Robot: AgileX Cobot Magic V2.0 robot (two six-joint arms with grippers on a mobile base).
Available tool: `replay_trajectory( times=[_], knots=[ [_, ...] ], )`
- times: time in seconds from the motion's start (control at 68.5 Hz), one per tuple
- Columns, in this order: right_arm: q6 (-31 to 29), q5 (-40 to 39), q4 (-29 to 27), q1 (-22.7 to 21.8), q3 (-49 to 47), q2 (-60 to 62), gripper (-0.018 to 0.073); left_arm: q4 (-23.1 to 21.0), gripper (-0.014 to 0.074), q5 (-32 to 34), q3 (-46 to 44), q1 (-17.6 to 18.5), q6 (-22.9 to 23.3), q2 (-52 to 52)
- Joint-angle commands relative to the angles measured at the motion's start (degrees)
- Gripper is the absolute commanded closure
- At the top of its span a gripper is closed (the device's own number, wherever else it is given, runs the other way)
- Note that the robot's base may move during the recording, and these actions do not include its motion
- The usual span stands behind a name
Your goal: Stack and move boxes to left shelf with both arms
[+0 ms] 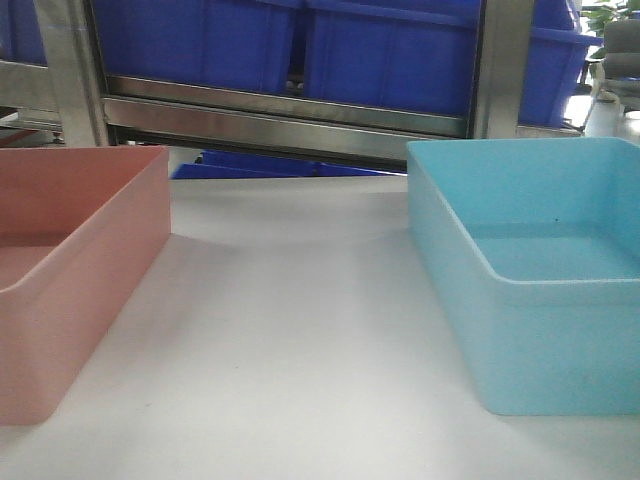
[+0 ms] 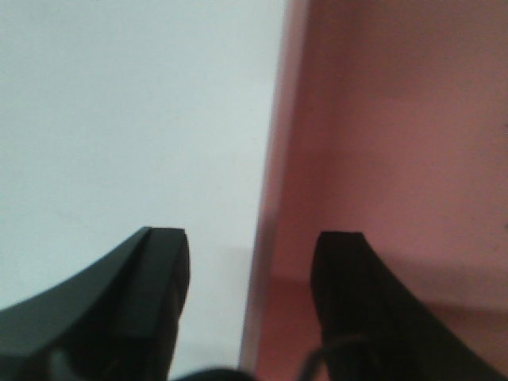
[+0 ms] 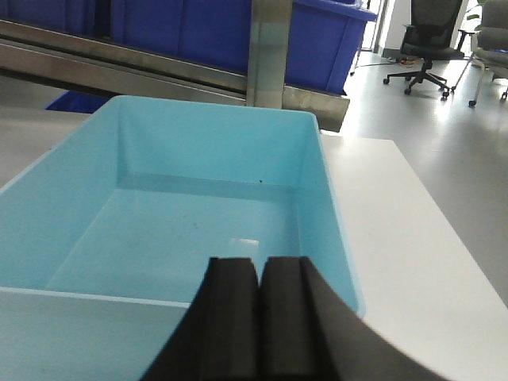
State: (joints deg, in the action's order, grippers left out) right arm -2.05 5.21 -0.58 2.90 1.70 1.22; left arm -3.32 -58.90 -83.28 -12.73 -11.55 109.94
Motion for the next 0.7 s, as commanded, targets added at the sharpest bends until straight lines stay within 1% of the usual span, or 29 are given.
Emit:
replay_trajectory(
  times=[0.0, 0.131, 0.263, 0.307, 0.394, 0.482, 0.614, 0.687],
  knots=[
    [-0.6, -4.6, 0.2, 0.2, -1.1, 0.5, 0.0529, -0.6, 0.0444, 0.8, -1.8, -0.2, -0.1, -2.6],
    [-0.6, -4.6, 0.2, 0.2, -1.1, 0.5, 0.0529, 0.3, 0.0612, 0.6, -1.8, -0.2, -0.1, -2.6],
    [-0.6, -4.6, 0.2, 0.2, -1.1, 0.5, 0.0529, 0.7, 0.0601, -0.7, -1.8, -0.2, -0.1, -2.6],
    [-0.6, -4.6, 0.2, 0.2, -1.1, 0.5, 0.0529, 0.3, 0.0601, -1.7, -1.8, -0.2, -0.1, -2.7],
    [-0.6, -4.6, 0.2, 0.2, -1.1, 0.5, 0.0529, -2.3, 0.0601, -5.4, -2.4, -0.2, 0.2, -3.7],
    [-0.6, -4.6, 0.2, 0.2, -1.1, 0.5, 0.0529, -3.7, 0.0601, -9.2, -3.7, -0.1, 0.2, -5.0],
    [-0.6, -4.6, 0.2, 0.2, -1.1, 0.5, 0.0529, -5.8, 0.06, -12.1, -5.8, 0.7, 0.6, -7.3],
    [-0.6, -4.6, 0.2, 0.2, -1.1, 0.5, 0.0529, -6.9, 0.06, -13.0, -6.7, 1.8, 0.8, -8.6]
  ],
)
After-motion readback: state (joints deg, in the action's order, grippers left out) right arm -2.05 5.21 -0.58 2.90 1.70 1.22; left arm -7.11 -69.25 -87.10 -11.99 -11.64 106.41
